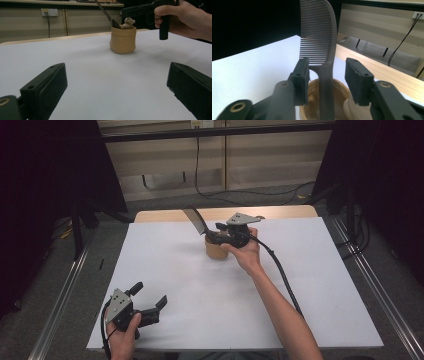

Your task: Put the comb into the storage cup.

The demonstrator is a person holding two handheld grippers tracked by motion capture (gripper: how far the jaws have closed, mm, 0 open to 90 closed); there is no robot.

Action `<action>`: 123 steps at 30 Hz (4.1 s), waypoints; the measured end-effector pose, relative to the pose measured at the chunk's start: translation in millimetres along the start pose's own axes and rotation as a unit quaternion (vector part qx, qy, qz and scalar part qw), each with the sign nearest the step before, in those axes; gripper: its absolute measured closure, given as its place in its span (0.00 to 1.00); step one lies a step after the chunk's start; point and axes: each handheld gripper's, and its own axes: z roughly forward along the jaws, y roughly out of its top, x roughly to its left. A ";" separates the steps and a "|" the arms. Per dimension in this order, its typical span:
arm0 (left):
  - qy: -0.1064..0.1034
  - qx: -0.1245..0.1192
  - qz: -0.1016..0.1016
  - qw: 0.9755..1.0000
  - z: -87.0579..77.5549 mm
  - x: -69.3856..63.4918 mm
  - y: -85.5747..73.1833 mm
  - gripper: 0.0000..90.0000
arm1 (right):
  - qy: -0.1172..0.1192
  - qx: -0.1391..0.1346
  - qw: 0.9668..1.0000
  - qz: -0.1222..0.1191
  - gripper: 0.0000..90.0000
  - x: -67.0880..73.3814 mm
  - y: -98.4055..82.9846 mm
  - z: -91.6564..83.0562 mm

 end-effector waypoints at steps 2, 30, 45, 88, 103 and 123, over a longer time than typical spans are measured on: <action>0.000 0.000 -0.001 1.000 0.0 0.2 0.1 0.03 | -0.001 0.001 1.000 0.000 0.58 0.3 0.2 -0.4; 0.010 -0.003 -0.006 1.000 -0.7 4.2 -0.1 0.03 | -0.029 -0.004 0.998 0.054 0.04 -4.2 8.0 -11.7; 0.016 0.000 -0.011 1.000 -0.4 6.8 -1.0 0.04 | -0.050 -0.029 0.996 0.063 0.01 -8.3 6.1 -30.5; 0.024 -0.005 -0.007 1.000 -5.1 3.2 0.8 0.04 | -0.143 -0.057 0.987 0.040 0.00 -12.1 -7.6 -114.0; 0.025 -0.005 -0.005 1.000 -6.0 3.3 0.6 0.04 | -0.166 -0.059 0.983 0.048 0.00 -16.1 -20.3 -146.8; 0.037 -0.007 0.000 0.999 -7.2 2.4 0.9 0.04 | -0.201 -0.067 0.977 0.030 0.00 -6.4 -34.8 -178.5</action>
